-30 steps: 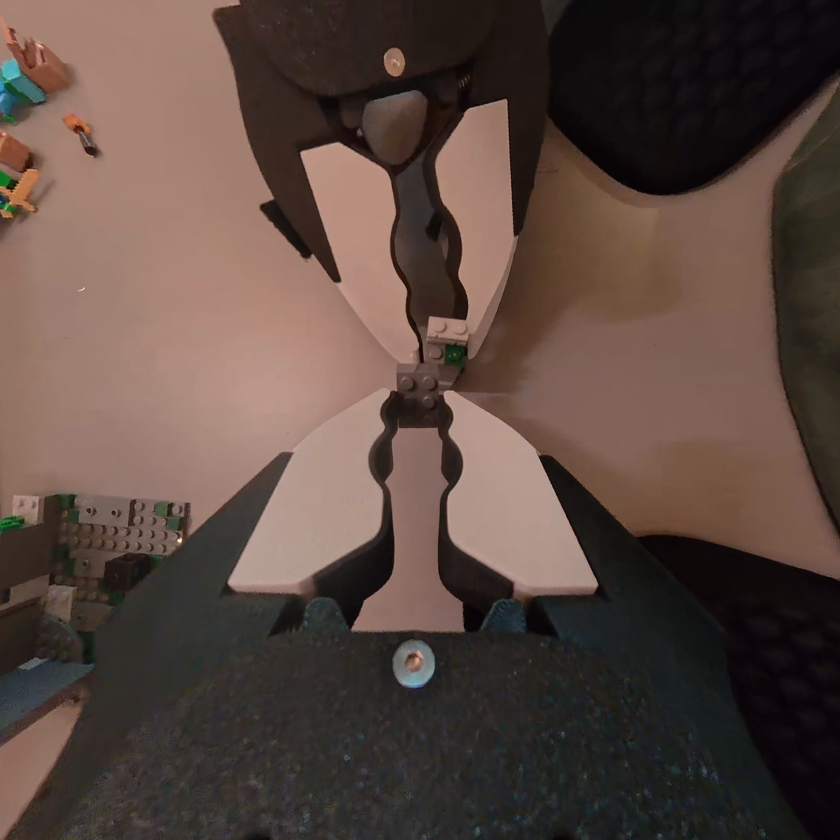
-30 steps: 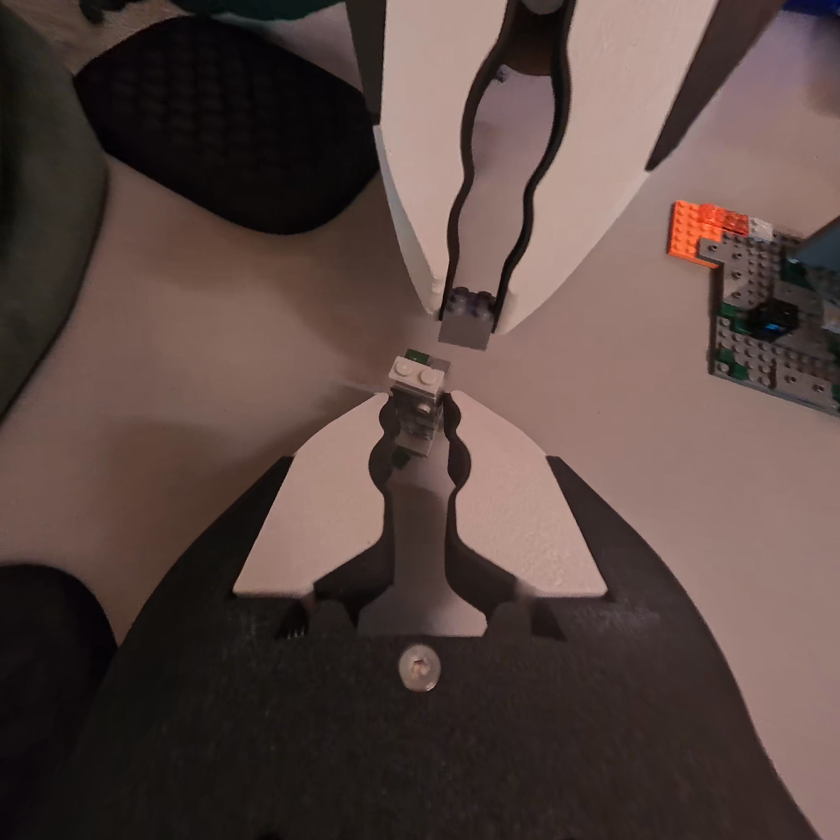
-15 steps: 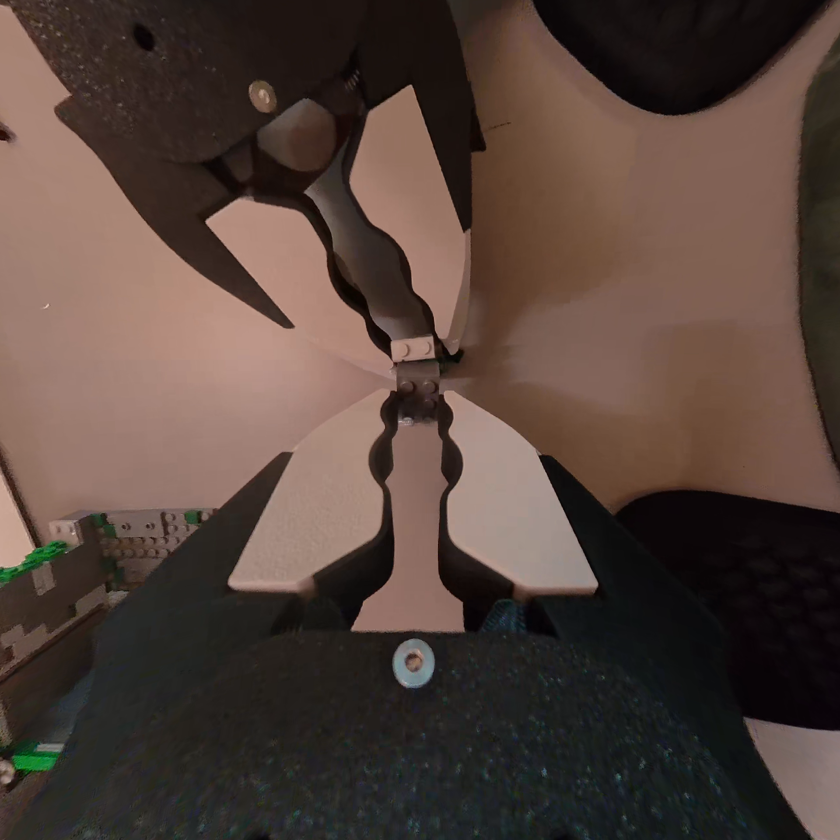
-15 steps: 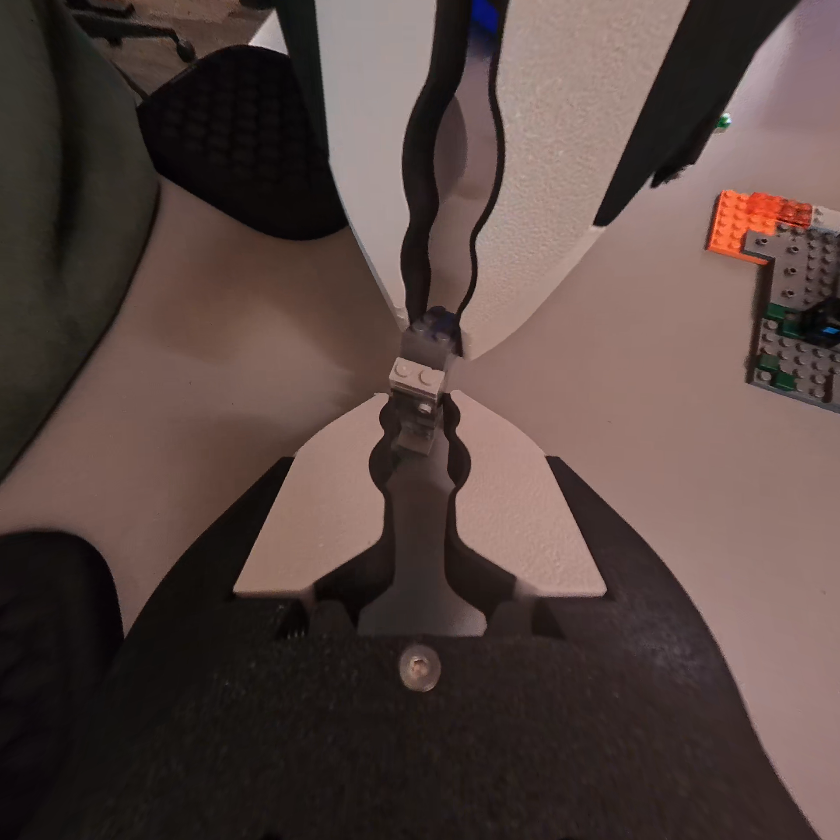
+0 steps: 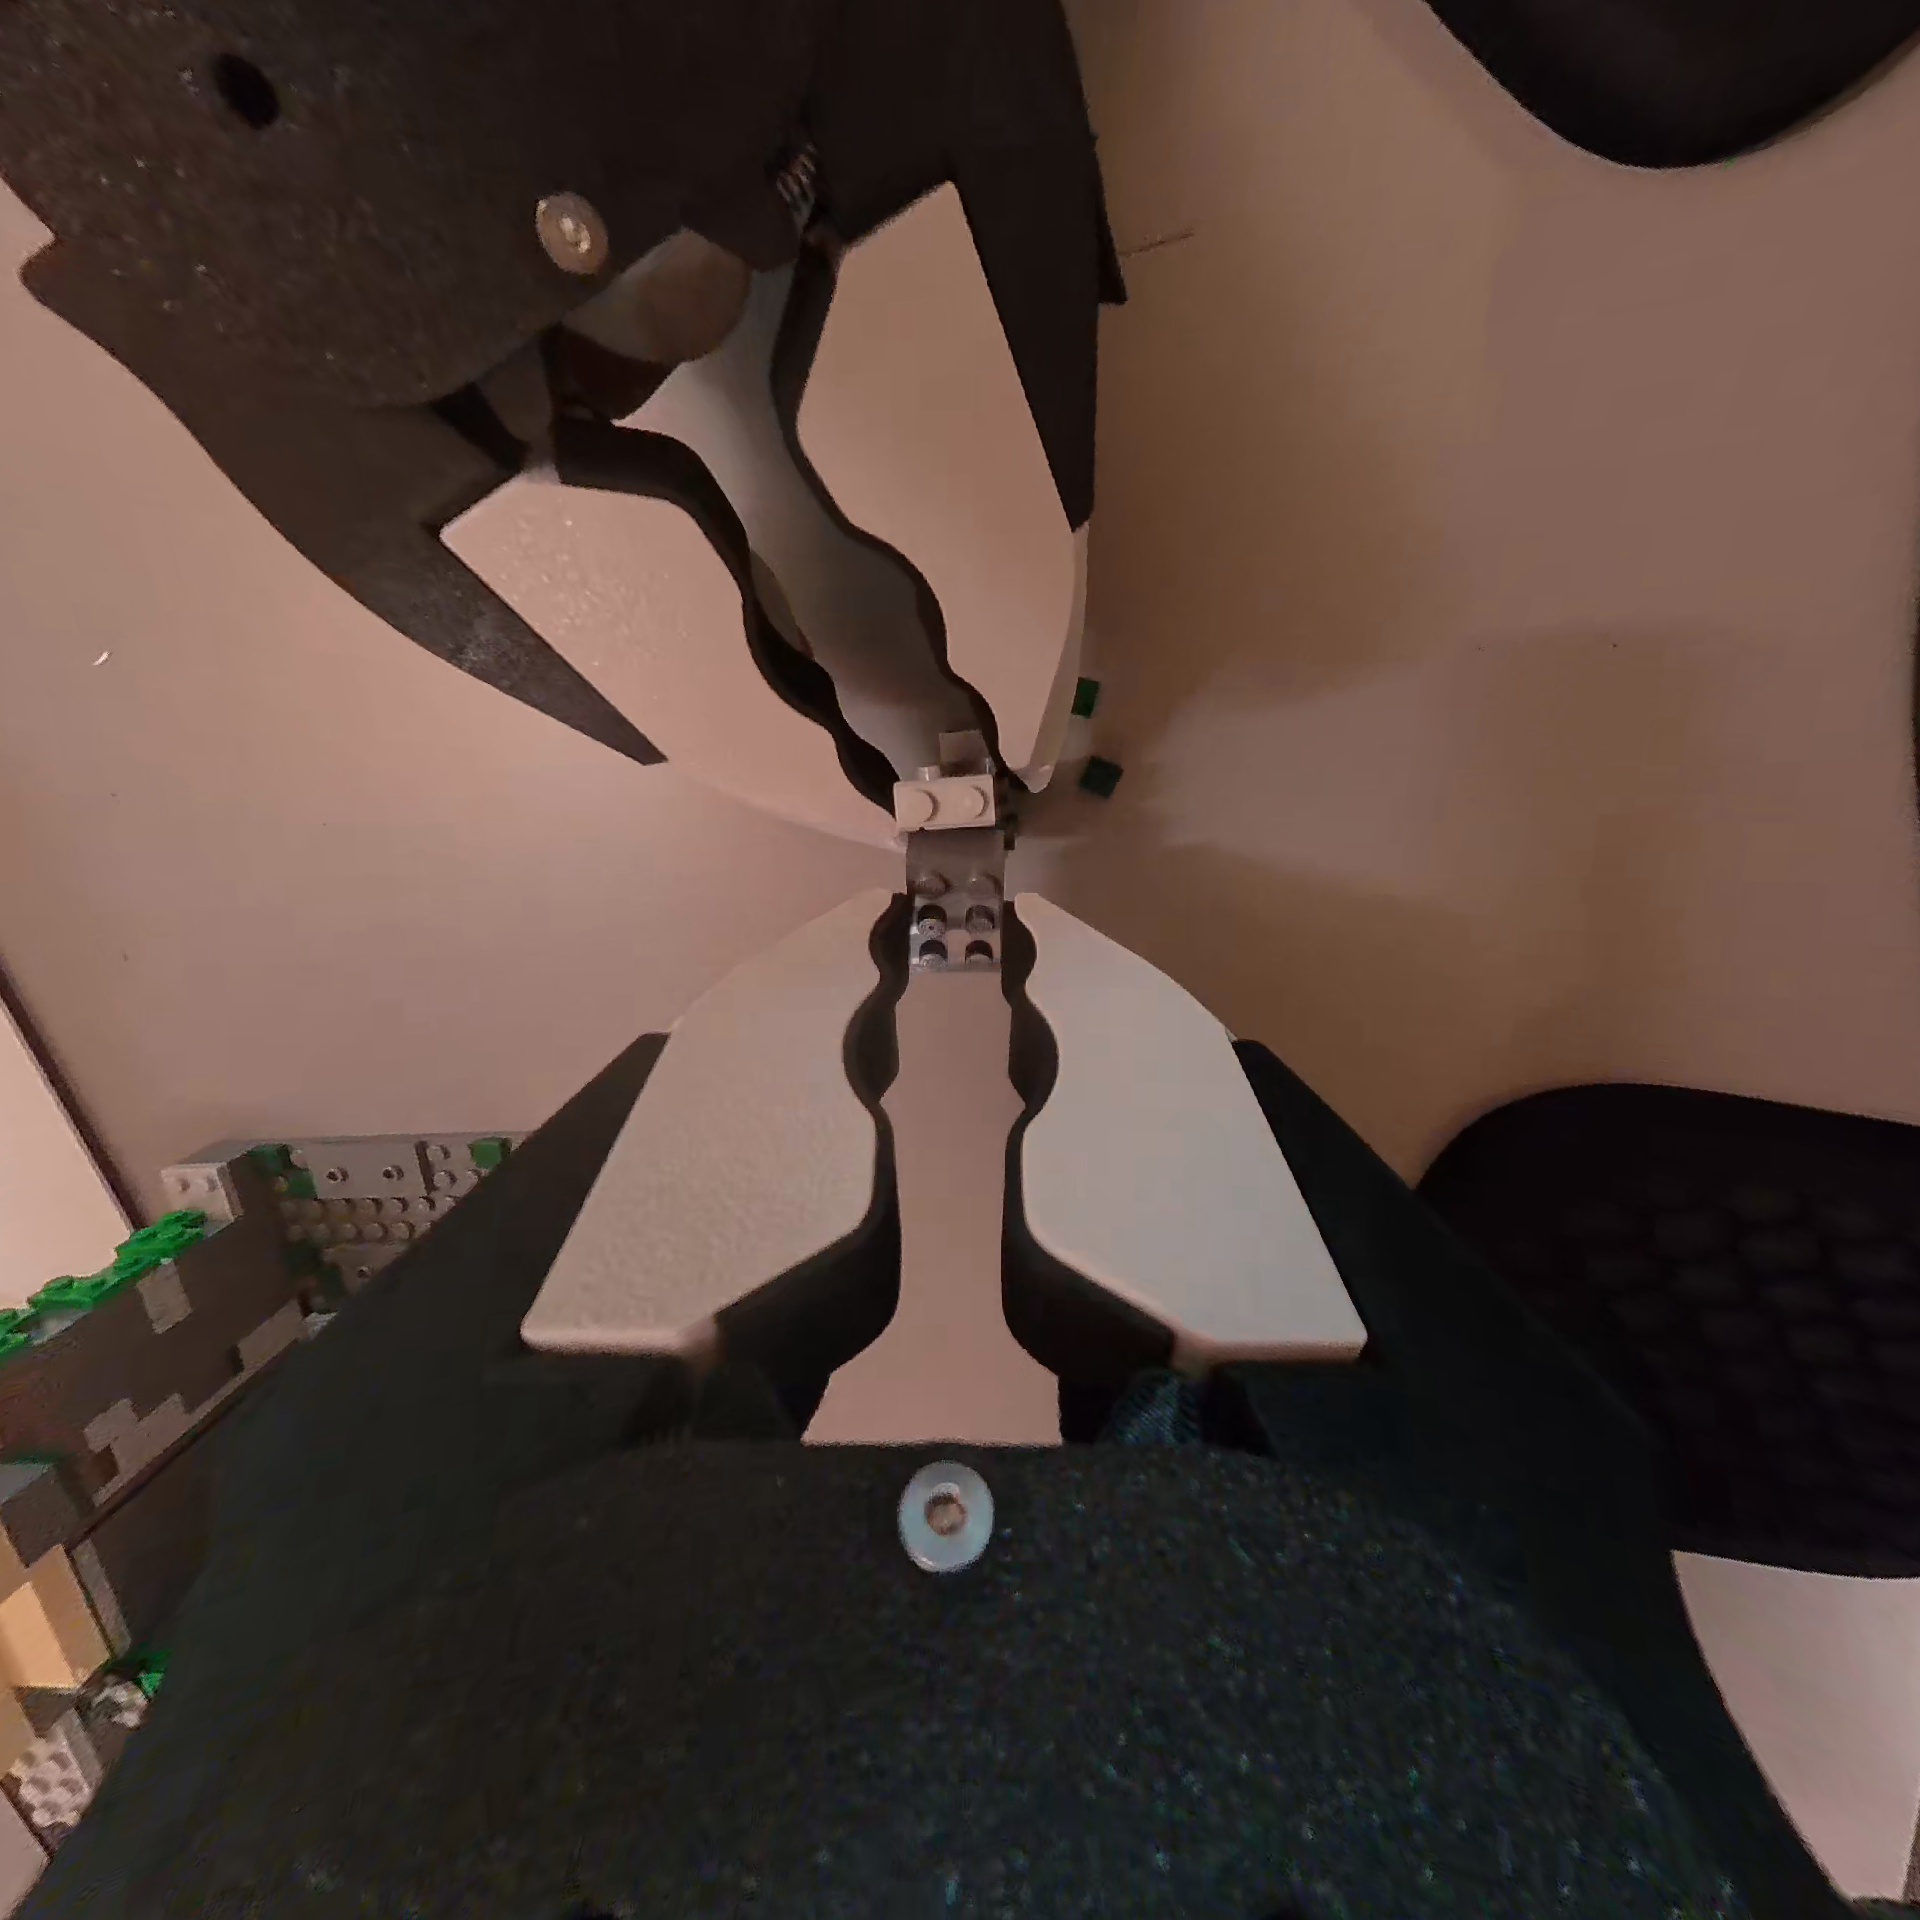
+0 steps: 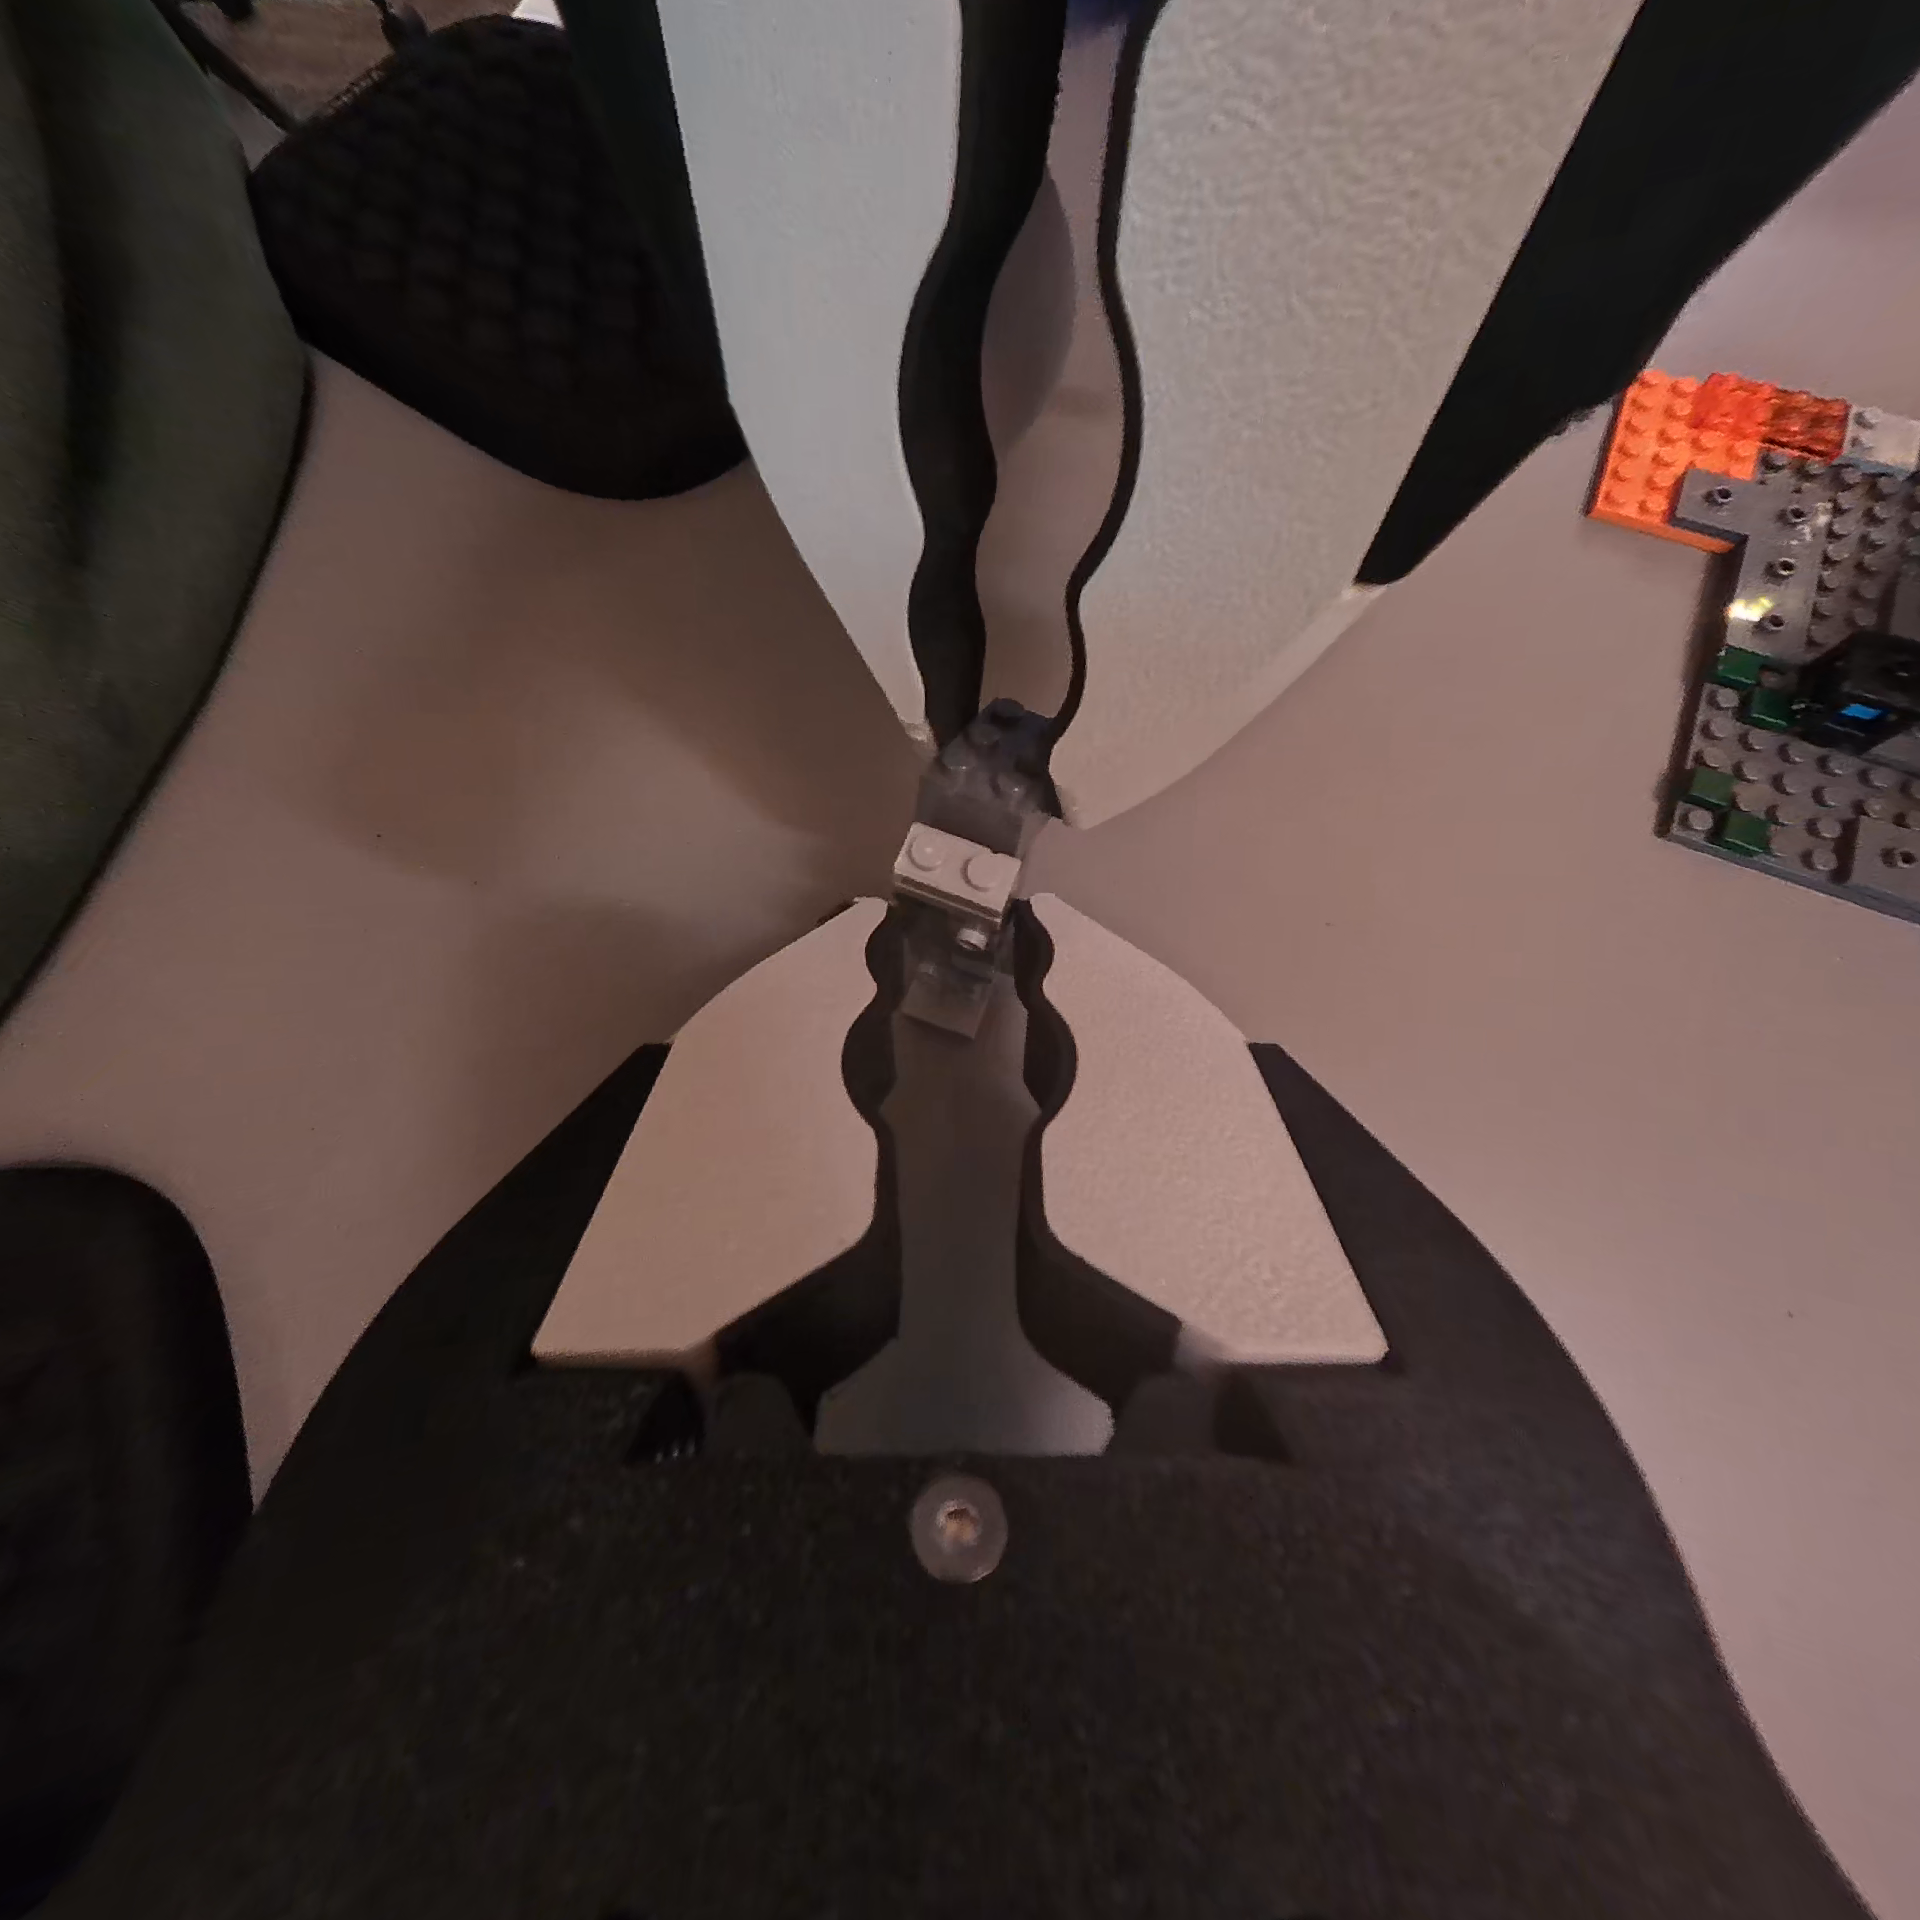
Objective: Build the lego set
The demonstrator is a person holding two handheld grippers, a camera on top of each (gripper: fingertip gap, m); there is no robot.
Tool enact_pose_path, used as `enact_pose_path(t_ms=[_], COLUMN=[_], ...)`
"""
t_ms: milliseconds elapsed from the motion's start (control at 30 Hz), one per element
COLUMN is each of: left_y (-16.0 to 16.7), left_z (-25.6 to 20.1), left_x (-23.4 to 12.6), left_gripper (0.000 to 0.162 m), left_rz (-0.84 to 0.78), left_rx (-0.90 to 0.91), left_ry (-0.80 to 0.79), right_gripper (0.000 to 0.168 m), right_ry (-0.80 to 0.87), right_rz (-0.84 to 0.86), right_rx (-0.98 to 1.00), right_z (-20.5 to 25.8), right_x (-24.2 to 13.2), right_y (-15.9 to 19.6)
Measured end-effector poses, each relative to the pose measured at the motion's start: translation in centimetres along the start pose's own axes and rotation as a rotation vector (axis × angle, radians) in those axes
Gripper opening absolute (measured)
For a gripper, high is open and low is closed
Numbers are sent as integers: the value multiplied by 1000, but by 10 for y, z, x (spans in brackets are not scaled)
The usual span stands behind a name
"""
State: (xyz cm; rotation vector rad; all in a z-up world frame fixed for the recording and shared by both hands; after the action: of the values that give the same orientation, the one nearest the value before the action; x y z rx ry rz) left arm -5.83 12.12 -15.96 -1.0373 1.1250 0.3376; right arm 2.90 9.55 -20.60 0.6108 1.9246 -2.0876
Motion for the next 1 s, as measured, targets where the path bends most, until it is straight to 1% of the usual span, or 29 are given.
enact_pose_path(t_ms=[167,300,400,500,667,800,900,1000], left_y=[0,1,0,0,-1,-2,-3,-3], left_z=[0,-1,-2,-3,-4,-5,-4,-5], left_x=[1,1,0,-1,0,1,0,0], left_gripper=[16,16,16,16,16,16,16,16], left_rz=[13,16,11,3,8,12,11,19], left_rx=[-1,-3,0,3,12,9,-8,-11], left_ry=[-3,-8,-16,-25,-29,-40,-53,-56], right_gripper=[22,28,30,30,28,29,29,29], right_ry=[20,50,85,178,312,381,390,389], right_rz=[-20,-50,-124,-187,-289,-321,-354,-364], right_rx=[-5,16,55,111,303,538,643,696], right_z=[1,2,5,7,14,11,10,11], right_x=[0,-5,-12,-18,-18,-19,-17,-15], right_y=[-2,-7,-10,-12,-15,-13,-10,-9])
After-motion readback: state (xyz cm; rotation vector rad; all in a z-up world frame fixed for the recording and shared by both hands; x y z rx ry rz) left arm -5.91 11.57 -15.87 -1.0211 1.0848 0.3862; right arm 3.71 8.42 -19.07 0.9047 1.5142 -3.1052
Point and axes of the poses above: each gripper's, where its closed fingertips meet, x out along the fingers, y out of its underside, z = x × y across the jaws, the point moved 8 cm from there along -x, back along the fingers, and after that the axes turned 13 degrees about -z, right-handed, at the moved point
